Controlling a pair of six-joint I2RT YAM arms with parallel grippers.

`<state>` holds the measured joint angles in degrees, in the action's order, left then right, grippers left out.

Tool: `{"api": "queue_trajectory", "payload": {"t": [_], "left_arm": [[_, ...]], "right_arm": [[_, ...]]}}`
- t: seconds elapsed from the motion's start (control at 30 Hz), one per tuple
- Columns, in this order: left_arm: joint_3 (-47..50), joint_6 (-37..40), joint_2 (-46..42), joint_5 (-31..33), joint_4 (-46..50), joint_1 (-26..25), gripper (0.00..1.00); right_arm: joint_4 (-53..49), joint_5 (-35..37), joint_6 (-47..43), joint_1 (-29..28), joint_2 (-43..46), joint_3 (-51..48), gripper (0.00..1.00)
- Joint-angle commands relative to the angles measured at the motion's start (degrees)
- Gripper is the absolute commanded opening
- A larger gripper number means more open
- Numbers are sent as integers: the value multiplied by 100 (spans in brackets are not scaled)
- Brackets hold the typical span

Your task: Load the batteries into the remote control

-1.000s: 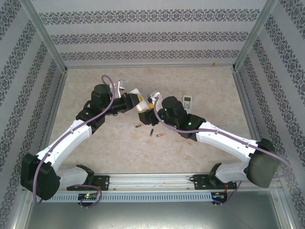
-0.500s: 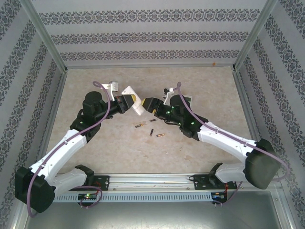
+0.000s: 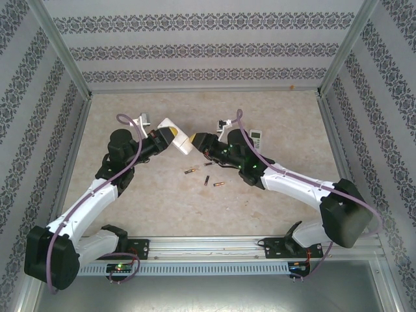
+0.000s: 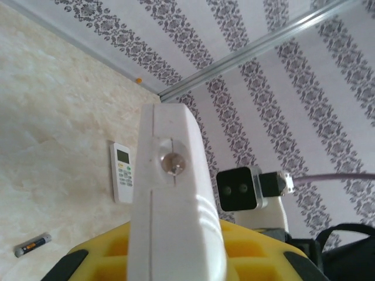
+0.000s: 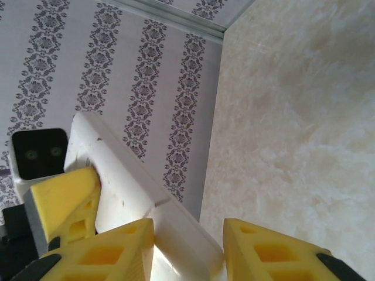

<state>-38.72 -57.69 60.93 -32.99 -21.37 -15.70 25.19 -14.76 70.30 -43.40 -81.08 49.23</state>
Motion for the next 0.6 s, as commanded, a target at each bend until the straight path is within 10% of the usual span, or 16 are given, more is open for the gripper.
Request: {"api": "queue_trajectory", "payload": {"t": [0.0,0.17,0.57], "left_arm": [[57,-729,-41,-172,-1200,146,2],[163,-734,-98,-164,-1221,155,1],[378,-1311,-272,-259,-1627,507,1]], "right_arm": [[349,-317,27,-158,-132,-53,48],[520,-612,-30,-249,-391,293,67],[819,-389,229,-154,-766,30,32]]}}
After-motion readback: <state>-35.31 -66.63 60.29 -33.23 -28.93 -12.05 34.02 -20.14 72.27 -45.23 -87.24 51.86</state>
